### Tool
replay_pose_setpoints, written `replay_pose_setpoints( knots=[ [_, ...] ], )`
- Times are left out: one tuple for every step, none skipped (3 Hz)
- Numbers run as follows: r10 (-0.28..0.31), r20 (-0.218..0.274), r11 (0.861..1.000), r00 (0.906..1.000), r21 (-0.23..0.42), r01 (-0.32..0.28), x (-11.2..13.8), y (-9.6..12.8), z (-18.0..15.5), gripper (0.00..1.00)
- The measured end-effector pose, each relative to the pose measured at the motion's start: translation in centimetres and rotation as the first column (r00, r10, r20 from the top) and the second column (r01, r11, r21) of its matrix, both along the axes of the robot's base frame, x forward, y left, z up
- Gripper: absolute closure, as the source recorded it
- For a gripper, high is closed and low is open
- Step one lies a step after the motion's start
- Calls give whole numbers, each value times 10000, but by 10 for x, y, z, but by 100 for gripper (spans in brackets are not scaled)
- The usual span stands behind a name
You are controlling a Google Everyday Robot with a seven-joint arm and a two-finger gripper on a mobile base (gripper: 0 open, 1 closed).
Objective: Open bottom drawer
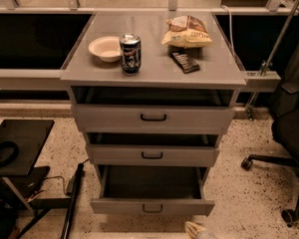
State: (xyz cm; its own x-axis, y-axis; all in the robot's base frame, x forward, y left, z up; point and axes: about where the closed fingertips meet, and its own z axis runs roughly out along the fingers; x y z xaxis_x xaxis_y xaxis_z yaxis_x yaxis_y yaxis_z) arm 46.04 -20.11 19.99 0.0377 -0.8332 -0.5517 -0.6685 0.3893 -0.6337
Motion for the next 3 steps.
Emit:
replay_pose_setpoints(
  knots=[
    [0,0,10000,10000,0,0,0,0,0,13],
    [2,0,10000,10000,1,-2,0,0,0,0],
    [2,0,10000,10000,2,-2,0,0,0,0]
  ],
)
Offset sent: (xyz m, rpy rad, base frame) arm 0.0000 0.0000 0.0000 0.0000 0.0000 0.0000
